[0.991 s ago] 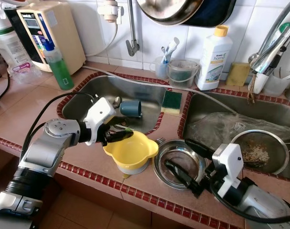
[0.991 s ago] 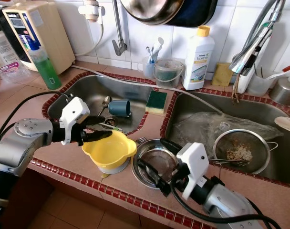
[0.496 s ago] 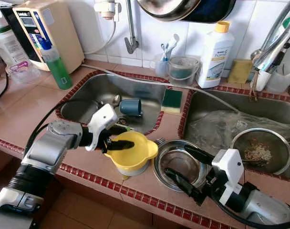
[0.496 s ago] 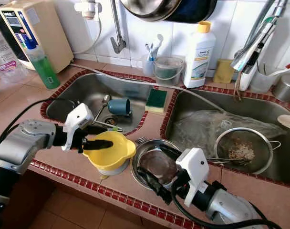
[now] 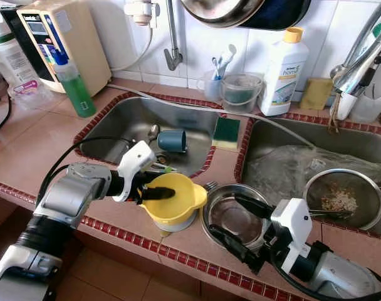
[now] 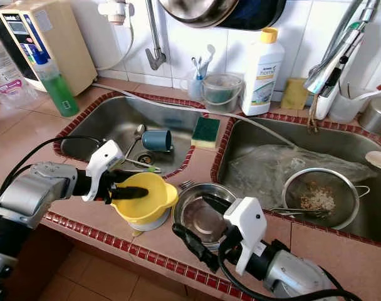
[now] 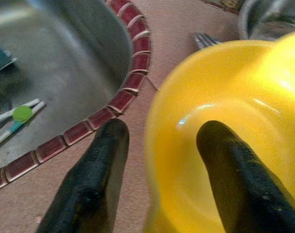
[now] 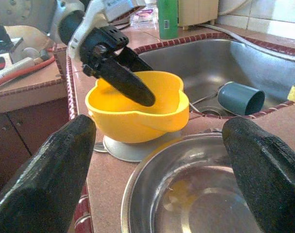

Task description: Kitchen organization

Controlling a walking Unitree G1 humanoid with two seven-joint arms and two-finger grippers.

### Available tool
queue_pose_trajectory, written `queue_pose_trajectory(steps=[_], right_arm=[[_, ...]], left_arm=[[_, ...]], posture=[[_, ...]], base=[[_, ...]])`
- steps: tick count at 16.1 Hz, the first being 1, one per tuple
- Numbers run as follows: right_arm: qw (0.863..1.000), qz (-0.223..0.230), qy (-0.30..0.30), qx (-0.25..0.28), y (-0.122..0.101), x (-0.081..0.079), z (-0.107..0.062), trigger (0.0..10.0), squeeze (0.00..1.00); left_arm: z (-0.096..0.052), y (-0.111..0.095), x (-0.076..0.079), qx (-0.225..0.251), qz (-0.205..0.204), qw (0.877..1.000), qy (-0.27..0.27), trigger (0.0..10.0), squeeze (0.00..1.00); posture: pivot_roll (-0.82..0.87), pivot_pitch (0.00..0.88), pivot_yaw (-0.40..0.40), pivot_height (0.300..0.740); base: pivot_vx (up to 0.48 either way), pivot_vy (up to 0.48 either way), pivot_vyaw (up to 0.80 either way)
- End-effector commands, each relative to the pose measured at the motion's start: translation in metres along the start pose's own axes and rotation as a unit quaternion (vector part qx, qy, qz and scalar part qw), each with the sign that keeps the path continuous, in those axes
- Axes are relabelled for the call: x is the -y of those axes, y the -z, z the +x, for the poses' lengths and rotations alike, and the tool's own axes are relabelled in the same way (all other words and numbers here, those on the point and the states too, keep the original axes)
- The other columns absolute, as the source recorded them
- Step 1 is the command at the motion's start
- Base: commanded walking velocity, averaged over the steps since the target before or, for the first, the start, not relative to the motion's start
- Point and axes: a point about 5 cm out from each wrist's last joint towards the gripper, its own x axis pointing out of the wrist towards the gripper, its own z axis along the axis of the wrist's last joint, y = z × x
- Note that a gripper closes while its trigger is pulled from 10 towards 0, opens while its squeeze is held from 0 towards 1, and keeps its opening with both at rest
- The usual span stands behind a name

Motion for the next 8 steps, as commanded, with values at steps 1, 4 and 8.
queue_pose_trajectory(steps=[1,4,8], right_arm=[[1.0,-0.007,-0.014,0.007,-0.0055,-0.0051,0.0013,10.0,0.0],[1.0,0.001,-0.022,0.002,-0.0035,-0.0077,0.0004,10.0,0.0],[1.0,0.003,-0.027,0.0,-0.0032,-0.0074,0.0005,10.0,0.0]], left_arm=[[-0.0049,-0.0034,-0.0065,0.002,-0.008,1.0,-0.022,0.0,0.0],[-0.0071,-0.0052,-0.0075,0.004,0.002,1.0,-0.021,0.0,0.0],[-0.0075,-0.0071,-0.0082,0.004,0.006,1.0,-0.019,0.0,0.0]], posture=[[-0.22,0.058,0.1,0.74],[-0.22,0.051,0.098,0.74],[-0.22,0.046,0.098,0.74]], base=[[0.0,0.0,0.0],[0.0,0.0,0.0],[0.0,0.0,0.0]])
